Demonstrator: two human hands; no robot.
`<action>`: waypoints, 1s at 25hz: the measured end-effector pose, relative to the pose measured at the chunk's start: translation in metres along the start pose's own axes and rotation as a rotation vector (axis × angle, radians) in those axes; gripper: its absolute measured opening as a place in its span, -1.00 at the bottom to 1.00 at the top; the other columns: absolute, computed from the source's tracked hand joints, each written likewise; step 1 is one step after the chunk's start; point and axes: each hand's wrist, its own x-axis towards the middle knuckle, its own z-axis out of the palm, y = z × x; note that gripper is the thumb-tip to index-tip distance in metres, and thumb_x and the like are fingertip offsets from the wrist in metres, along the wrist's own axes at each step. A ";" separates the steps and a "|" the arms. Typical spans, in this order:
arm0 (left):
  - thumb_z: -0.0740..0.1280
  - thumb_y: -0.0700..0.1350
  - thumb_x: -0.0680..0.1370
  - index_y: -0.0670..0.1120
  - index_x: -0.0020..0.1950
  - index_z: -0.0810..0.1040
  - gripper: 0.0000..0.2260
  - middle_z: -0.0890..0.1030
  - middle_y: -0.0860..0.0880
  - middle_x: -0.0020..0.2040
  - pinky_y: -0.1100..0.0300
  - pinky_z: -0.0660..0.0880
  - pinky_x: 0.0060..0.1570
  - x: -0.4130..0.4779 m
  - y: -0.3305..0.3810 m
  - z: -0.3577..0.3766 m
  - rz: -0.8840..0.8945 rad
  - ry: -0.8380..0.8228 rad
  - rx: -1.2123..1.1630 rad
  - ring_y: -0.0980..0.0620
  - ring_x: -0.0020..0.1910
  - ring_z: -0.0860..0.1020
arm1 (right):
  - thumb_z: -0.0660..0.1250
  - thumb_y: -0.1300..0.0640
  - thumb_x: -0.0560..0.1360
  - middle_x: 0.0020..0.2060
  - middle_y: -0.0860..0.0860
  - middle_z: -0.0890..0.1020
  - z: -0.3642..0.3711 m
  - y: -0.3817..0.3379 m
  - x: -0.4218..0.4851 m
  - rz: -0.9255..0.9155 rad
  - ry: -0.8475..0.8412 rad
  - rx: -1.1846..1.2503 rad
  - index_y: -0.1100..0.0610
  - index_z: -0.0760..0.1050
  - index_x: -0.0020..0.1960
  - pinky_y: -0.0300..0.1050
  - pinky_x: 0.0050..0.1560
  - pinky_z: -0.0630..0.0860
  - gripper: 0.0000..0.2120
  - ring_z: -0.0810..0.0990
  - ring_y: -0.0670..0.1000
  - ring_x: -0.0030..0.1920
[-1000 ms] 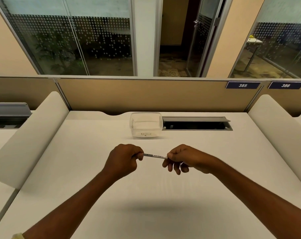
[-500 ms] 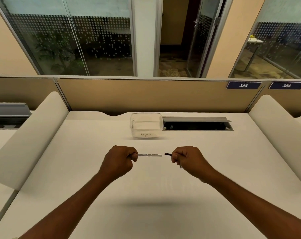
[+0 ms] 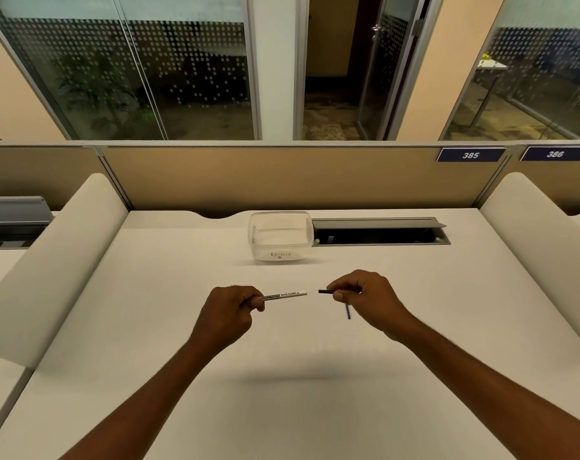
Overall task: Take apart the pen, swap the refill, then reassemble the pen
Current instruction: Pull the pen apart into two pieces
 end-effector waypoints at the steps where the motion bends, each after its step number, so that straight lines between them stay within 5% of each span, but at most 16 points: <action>1: 0.42 -0.22 0.64 -0.02 -0.18 0.74 -0.77 0.56 0.53 -0.32 0.22 0.33 -0.34 0.001 -0.001 0.003 -0.002 -0.003 -0.001 0.28 -0.36 0.53 | 0.56 0.24 0.52 -0.12 0.02 0.77 0.000 0.004 0.005 0.020 0.016 0.023 -0.04 0.79 -0.03 -0.20 -0.16 0.59 -0.83 0.70 0.03 -0.12; 8: 0.41 -0.23 0.64 -0.01 -0.14 0.75 -0.77 0.58 0.39 -0.39 0.38 0.35 -0.39 0.013 -0.016 0.028 -0.073 -0.002 -0.099 0.20 -0.42 0.49 | 0.59 0.31 0.47 -0.35 -0.08 0.74 0.006 0.029 0.050 0.057 0.102 0.029 0.06 0.79 -0.10 -0.44 -0.31 0.52 -0.85 0.66 -0.25 -0.34; 13: 0.41 -0.20 0.65 0.00 -0.10 0.77 -0.80 0.59 0.37 -0.40 0.36 0.32 -0.37 0.025 -0.027 0.047 -0.133 -0.038 -0.142 0.21 -0.40 0.51 | 0.59 0.31 0.46 -0.30 -0.05 0.72 0.015 0.050 0.086 0.071 0.127 -0.057 0.13 0.79 -0.07 -0.43 -0.28 0.47 -0.89 0.64 -0.16 -0.30; 17: 0.43 -0.18 0.64 0.03 -0.08 0.77 -0.82 0.61 0.15 -0.40 0.24 0.39 -0.31 0.030 -0.042 0.065 -0.183 -0.080 -0.204 0.13 -0.40 0.48 | 0.60 0.31 0.45 -0.17 0.01 0.74 0.027 0.067 0.110 0.070 0.123 -0.099 0.17 0.79 -0.03 -0.20 -0.09 0.51 -0.88 0.63 -0.03 -0.16; 20: 0.43 -0.17 0.63 0.04 -0.07 0.77 -0.83 0.61 0.22 -0.39 0.30 0.39 -0.30 0.036 -0.051 0.074 -0.200 -0.092 -0.212 0.12 -0.37 0.50 | 0.59 0.29 0.47 -0.06 0.08 0.74 0.034 0.080 0.128 0.093 0.149 -0.145 0.18 0.79 -0.01 -0.05 0.04 0.57 -0.89 0.64 0.04 -0.05; 25: 0.45 -0.13 0.63 0.04 -0.06 0.76 -0.87 0.63 0.29 -0.35 0.37 0.40 -0.29 0.043 -0.063 0.088 -0.233 -0.105 -0.192 0.16 -0.30 0.55 | 0.56 0.27 0.51 -0.01 0.14 0.76 0.042 0.102 0.152 0.130 0.115 -0.236 0.21 0.79 0.04 -0.18 0.05 0.46 -0.89 0.66 0.09 0.01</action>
